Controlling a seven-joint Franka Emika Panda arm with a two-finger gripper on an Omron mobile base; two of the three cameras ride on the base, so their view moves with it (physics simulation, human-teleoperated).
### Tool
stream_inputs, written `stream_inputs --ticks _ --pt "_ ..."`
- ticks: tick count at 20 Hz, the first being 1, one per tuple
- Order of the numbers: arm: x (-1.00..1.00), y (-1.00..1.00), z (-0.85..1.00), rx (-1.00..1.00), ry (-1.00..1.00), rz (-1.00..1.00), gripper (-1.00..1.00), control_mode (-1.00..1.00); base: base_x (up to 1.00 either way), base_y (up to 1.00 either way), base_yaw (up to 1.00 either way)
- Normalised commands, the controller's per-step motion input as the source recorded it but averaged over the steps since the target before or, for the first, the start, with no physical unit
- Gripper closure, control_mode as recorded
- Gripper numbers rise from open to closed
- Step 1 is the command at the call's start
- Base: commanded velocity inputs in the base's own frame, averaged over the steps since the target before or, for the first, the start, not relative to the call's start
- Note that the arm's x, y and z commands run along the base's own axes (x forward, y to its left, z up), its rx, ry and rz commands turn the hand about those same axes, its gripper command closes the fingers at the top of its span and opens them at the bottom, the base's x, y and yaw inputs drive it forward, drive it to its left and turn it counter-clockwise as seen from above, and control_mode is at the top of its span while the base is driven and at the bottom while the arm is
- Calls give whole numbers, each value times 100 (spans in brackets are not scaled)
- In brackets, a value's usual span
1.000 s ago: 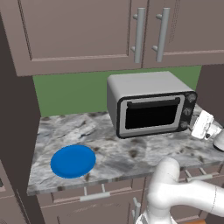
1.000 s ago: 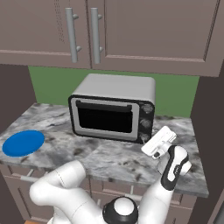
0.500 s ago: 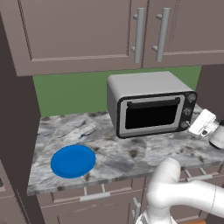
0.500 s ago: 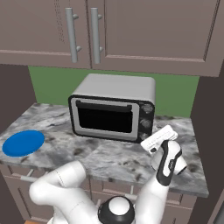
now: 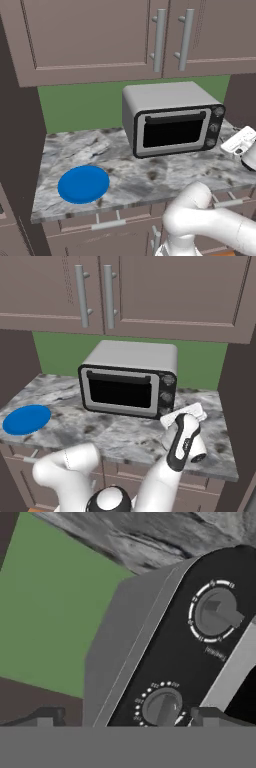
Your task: Pull the toaster oven rack outwards. Pick up the baguette from the plate and place it on the toaster oven rack. Close the toaster oven door fully and set the temperature to the lowest setting.
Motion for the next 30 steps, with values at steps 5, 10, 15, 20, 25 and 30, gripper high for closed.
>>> stream_inputs --ticks 5,10,15,20,25,30 --pt "-25 39 0 -4 12 -19 -100 -100 0 0 0" --pt "0 26 30 0 13 -8 -100 -100 0 0 0" --pt "12 0 -2 2 5 -4 -100 -100 0 0 0" --pt "20 -7 -2 1 0 -1 -100 -100 0 0 0" --pt "0 0 -22 1 0 0 -100 -100 0 0 0" --pt "16 0 -9 0 0 0 -100 -100 0 0 0"
